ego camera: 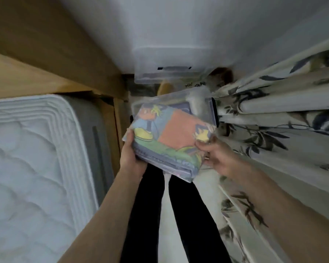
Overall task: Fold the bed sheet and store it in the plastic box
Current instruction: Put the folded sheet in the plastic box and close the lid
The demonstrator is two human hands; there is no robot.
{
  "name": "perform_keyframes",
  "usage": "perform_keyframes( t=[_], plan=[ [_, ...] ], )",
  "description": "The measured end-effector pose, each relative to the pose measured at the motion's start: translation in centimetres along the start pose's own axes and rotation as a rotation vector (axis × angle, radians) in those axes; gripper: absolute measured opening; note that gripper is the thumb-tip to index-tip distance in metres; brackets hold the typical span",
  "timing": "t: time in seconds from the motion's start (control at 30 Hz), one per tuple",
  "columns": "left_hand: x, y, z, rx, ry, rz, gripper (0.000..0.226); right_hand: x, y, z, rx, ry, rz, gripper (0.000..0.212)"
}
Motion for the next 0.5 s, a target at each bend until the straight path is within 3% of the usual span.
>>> perform_keyframes(
  t=[0.2,0.27,0.37,0.43,0.5],
  plan=[
    [-4.8,0.9,-19.5,0.054,-0.007,-0.169,0.045,-2.3,5.5,-20.2,0.088,-0.135,0.14,0.012],
    [-7.3,1.2,-24.4,-0.011,0.023,-0.356,0.041,-3.9,6.9,-26.0,0.191,-0.101,0.136,0.014],
    [-10.4,2.9,-31.0,-0.078,0.016,-0.824,0.034,-6.5,8.0,-33.6,0.301,0.136,0.298,0.027],
    [-11.2,4.0,-34.5,-0.067,-0.028,-1.088,0.033,-6.6,7.7,-37.7,0.315,0.23,0.393,0.038],
    [-11.3,5.0,-37.7,0.001,-0.062,-1.272,0.04,-5.4,8.4,-41.4,0.417,0.206,0.583,0.03]
  ],
)
Point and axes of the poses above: each hand's wrist, its own z-axis away from the middle knuckle, its own y-axis out of the back of the hand, x = y × z, the point moved 10 cm from there along -z, towards the middle knuckle, and after that the axes turned 9 degrees about -y, right-handed, at the moved point
